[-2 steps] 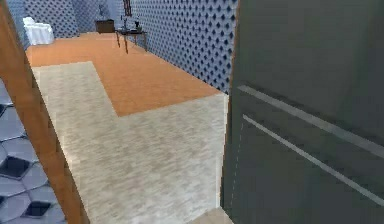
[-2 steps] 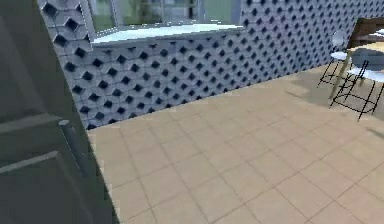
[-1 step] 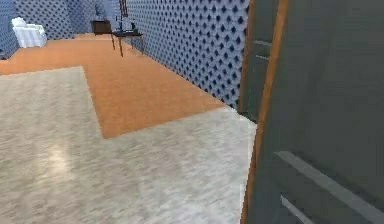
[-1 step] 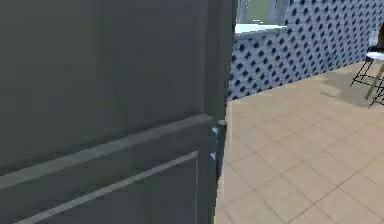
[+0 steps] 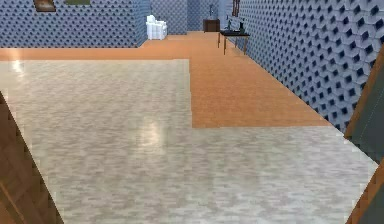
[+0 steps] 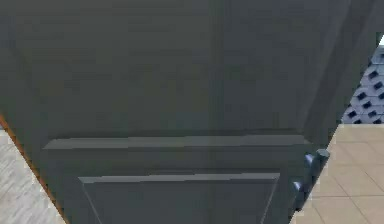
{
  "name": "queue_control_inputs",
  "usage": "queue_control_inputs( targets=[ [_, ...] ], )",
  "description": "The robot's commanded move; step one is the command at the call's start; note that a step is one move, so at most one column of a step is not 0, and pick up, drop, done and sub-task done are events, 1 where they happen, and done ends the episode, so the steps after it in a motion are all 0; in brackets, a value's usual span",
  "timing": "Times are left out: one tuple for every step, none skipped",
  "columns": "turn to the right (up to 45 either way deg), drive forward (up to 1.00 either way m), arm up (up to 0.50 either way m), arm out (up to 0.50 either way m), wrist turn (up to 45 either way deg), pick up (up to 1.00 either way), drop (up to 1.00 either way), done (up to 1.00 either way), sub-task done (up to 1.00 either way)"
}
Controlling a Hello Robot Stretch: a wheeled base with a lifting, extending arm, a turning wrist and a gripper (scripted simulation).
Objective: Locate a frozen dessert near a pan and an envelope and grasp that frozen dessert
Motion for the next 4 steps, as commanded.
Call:
queue_control_inputs(
  targets=[
    [0.0,0.75,0.0,0.0,0.0,0.0,0.0,0.0,0.0],
    [-9.0,0.0,0.0,0.0,0.0,0.0,0.0,0.0,0.0],
    [0.0,0.15,0.0,0.0,0.0,0.0,0.0,0.0,0.0],
    [-45.0,0.0,0.0,0.0,0.0,0.0,0.0,0.0,0.0]
  ],
)
